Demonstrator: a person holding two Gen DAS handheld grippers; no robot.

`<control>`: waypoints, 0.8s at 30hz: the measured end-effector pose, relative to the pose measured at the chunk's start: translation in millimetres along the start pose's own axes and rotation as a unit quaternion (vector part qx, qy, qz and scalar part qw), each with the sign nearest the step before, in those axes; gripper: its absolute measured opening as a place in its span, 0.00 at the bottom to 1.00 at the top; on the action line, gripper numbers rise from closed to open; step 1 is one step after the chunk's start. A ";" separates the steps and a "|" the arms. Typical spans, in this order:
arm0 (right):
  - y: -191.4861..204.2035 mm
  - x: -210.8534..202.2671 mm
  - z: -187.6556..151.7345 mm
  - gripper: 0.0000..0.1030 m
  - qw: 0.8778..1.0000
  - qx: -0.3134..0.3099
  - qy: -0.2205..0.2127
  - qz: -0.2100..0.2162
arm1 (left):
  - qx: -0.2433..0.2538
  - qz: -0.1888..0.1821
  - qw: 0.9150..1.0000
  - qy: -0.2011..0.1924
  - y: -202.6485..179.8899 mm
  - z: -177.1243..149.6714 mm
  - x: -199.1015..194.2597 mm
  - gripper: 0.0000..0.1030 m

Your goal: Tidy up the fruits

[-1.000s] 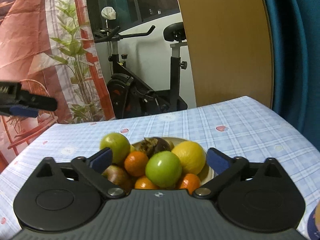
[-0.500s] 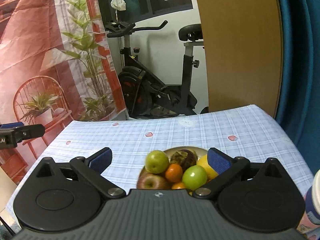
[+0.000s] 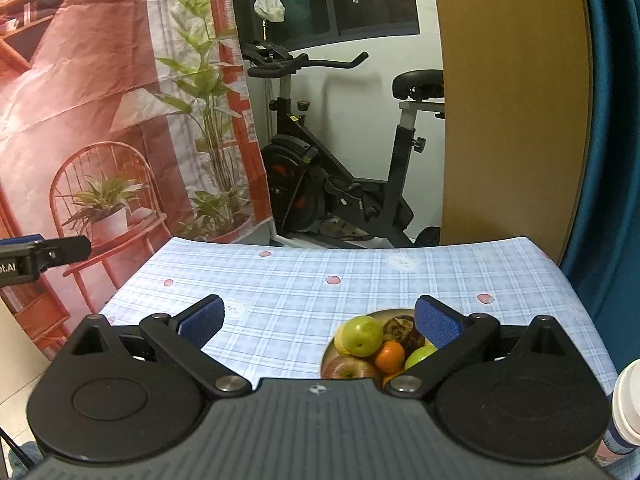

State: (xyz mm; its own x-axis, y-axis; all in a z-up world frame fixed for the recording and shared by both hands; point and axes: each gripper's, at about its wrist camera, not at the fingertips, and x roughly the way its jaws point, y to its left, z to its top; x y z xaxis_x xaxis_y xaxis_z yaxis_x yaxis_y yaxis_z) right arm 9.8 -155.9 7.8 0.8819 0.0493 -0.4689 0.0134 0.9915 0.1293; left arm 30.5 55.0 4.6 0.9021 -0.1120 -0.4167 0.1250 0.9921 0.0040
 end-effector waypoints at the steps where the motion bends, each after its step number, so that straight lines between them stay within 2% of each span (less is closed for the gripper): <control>1: 1.2 -0.1 0.5 1.00 1.000 0.000 0.000 0.000 | -0.001 0.001 1.000 0.001 0.2 -0.9 -0.9 0.93; 24: 5.2 -6.7 -1.6 1.00 1.000 -0.002 0.001 -0.002 | -0.016 -0.006 1.000 0.015 -0.1 -8.7 -0.7 0.93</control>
State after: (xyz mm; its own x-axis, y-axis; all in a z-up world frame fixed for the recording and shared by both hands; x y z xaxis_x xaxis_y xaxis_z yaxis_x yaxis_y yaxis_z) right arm 3.2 -150.9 10.2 0.8810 0.0449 -0.4710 0.0159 0.9921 0.1243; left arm 26.2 55.5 -3.0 0.8875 -0.1216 -0.4444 0.1213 0.9922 -0.0292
